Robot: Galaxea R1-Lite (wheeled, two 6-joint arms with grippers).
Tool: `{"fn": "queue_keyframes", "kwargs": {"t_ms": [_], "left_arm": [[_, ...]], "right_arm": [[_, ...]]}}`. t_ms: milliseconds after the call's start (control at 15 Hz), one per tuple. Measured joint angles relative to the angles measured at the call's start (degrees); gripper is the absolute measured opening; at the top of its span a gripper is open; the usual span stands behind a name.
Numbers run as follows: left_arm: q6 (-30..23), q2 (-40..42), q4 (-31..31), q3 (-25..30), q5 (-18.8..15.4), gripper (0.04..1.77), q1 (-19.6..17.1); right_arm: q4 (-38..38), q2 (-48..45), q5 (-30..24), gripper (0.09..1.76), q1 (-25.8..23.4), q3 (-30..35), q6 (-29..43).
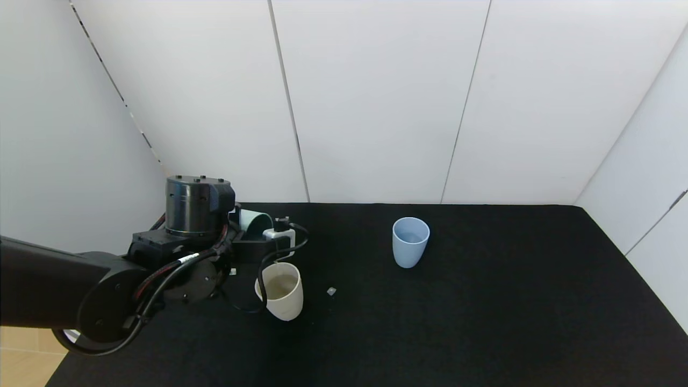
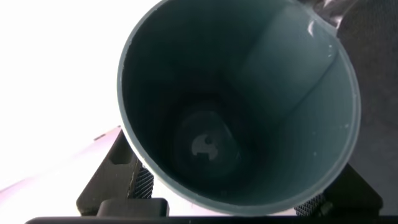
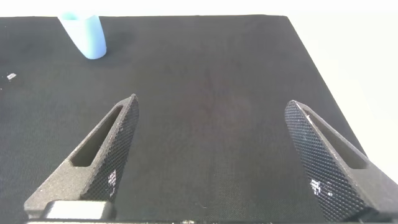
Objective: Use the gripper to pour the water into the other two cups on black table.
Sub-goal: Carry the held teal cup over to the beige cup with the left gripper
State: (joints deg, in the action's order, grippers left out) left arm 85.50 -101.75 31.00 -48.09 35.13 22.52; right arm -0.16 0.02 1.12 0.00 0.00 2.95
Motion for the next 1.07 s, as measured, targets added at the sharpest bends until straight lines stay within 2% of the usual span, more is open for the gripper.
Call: {"fn": "queue_keyframes", "kwargs": {"t_ms": [600, 1067], "left_arm": [[7.90, 0.84, -0.07, 0.99, 1.27, 1.17, 0.16], [10.61, 1.97, -0.09, 1.21, 2.32, 1.17, 0.85]], "right_arm": [[0.00, 0.00, 0.02, 1.71, 0.00, 0.00, 0.02], [0.00, 0.00, 0.00, 1.71, 0.00, 0.00, 0.02]]}}
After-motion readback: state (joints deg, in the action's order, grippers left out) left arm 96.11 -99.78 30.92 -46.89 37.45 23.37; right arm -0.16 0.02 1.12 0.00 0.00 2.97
